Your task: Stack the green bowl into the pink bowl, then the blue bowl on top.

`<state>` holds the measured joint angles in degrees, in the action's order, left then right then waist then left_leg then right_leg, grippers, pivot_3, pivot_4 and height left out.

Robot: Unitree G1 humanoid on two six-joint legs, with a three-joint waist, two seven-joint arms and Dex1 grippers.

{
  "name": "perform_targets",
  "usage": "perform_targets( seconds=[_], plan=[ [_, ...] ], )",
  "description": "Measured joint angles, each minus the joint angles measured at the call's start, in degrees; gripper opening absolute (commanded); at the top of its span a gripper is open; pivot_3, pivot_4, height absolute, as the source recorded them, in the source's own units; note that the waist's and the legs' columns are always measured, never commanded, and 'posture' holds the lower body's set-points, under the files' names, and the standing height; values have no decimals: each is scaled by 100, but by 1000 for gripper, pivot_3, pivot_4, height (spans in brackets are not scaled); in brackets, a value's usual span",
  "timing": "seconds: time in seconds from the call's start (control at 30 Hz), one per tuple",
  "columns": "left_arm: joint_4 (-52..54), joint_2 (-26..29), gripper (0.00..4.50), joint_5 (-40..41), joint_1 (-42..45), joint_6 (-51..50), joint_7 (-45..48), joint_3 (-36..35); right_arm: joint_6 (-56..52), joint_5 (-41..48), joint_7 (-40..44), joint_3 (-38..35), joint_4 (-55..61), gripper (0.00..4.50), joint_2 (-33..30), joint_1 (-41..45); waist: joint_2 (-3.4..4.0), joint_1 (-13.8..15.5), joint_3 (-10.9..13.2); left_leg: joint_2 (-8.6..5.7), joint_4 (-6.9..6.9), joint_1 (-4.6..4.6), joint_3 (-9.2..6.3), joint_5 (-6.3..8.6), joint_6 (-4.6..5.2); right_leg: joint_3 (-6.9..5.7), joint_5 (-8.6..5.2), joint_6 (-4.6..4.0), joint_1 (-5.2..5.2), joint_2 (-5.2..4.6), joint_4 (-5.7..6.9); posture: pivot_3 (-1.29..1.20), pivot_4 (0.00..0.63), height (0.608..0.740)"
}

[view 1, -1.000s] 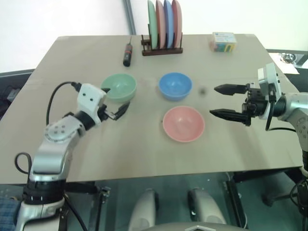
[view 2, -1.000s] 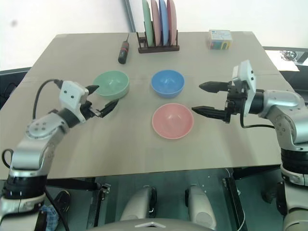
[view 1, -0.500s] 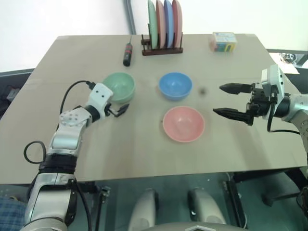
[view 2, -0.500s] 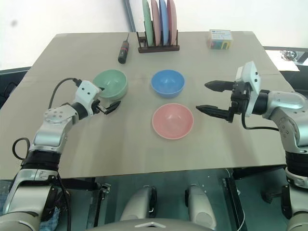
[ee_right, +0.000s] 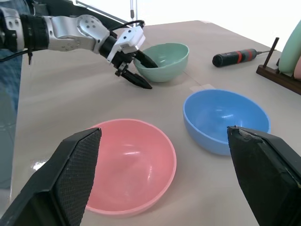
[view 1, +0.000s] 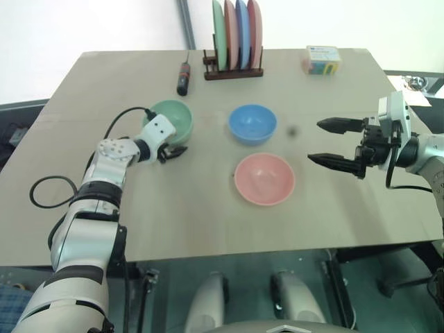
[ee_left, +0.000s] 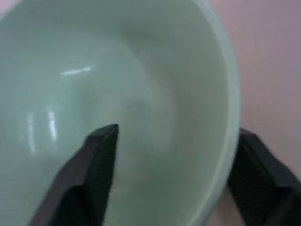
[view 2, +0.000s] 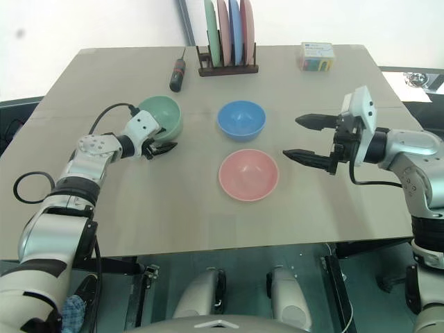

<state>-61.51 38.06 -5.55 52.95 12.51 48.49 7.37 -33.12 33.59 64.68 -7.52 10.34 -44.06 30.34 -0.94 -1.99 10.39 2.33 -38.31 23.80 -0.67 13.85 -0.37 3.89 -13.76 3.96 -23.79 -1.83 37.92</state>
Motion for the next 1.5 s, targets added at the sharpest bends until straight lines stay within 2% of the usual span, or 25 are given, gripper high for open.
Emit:
perform_targets(
  seconds=[0.07,0.17,0.43,0.53,0.77,0.8,0.97,1.03,1.17,1.2,1.23,1.4,1.47,1.5],
  plan=[
    [-119,0,819,-55,39,101,34,1,3,3,-1,-1,0,4500,-9,-7,0,-13,0,0,0,-2,-1,0,0,0,0,0,0,1,4,0,150,740],
    [-145,63,30,-103,255,278,49,-20,4,6,-3,-4,6,4500,-22,-20,1,-3,-1,0,-1,-5,-2,0,0,0,0,0,1,1,7,0,150,740],
    [163,26,30,-152,278,379,788,5,4,31,-2,-7,36,4500,-66,-26,2,55,-1,-1,-2,5,-2,0,0,0,0,1,0,-1,1,0,150,740],
    [904,-109,30,-64,279,338,1275,63,4,43,-1,-8,40,4500,-73,-27,-2,110,1,-1,-2,11,-2,0,0,0,0,0,-3,-1,-3,0,150,740],
    [3545,-312,30,193,199,56,2198,489,7,43,2,-6,41,4500,-77,-27,-1,98,2,0,-1,7,0,0,0,3,0,0,-3,0,-1,0,150,740],
    [3603,-317,30,210,187,43,2219,496,7,43,1,-6,41,4500,-78,-28,-1,96,2,0,0,6,0,0,0,3,0,0,-3,0,-1,0,150,740],
    [5472,-377,30,902,-507,-406,3102,994,42,40,-3,-4,43,4500,-87,-58,0,83,2,1,-1,4,1,0,0,5,-1,-1,-2,1,1,0,150,740],
    [5828,-423,30,1115,-671,-486,3301,1168,59,40,-15,-3,44,4500,-85,-67,0,99,3,1,-4,4,0,0,0,5,-1,0,-2,1,3,0,150,740],
    [5897,-383,30,1126,-784,-296,3523,1369,83,41,-71,-3,87,4500,-77,-113,0,102,2,1,-7,0,1,0,0,6,-1,-1,0,2,4,0,150,740],
    [5889,-385,874,1120,-825,-252,3533,1403,83,43,-85,-3,108,4500,-76,-135,0,101,2,1,-8,0,1,-1,0,6,0,0,0,2,4,0,150,740],
    [5868,-387,1081,1115,-834,-224,3532,1429,83,44,-107,-2,112,4500,-76,-138,0,103,3,1,-9,2,1,-1,1,6,0,0,0,2,4,0,150,740],
    [5649,-398,3321,998,-829,-66,3381,1419,83,71,-151,-3,221,4500,-77,-184,0,111,2,1,-8,2,0,0,1,6,-1,0,0,2,1,0,150,740],
    [5580,-413,3883,954,-828,-7,3299,1407,83,75,-155,-4,222,4500,-78,-188,0,112,2,1,-8,3,1,0,1,6,0,0,0,2,0,0,150,740],
    [5517,-456,4381,928,-819,43,3231,1383,83,78,-161,-4,222,4500,-78,-196,0,115,2,1,-8,3,1,0,1,6,0,0,0,2,1,0,150,740]
  ],
)
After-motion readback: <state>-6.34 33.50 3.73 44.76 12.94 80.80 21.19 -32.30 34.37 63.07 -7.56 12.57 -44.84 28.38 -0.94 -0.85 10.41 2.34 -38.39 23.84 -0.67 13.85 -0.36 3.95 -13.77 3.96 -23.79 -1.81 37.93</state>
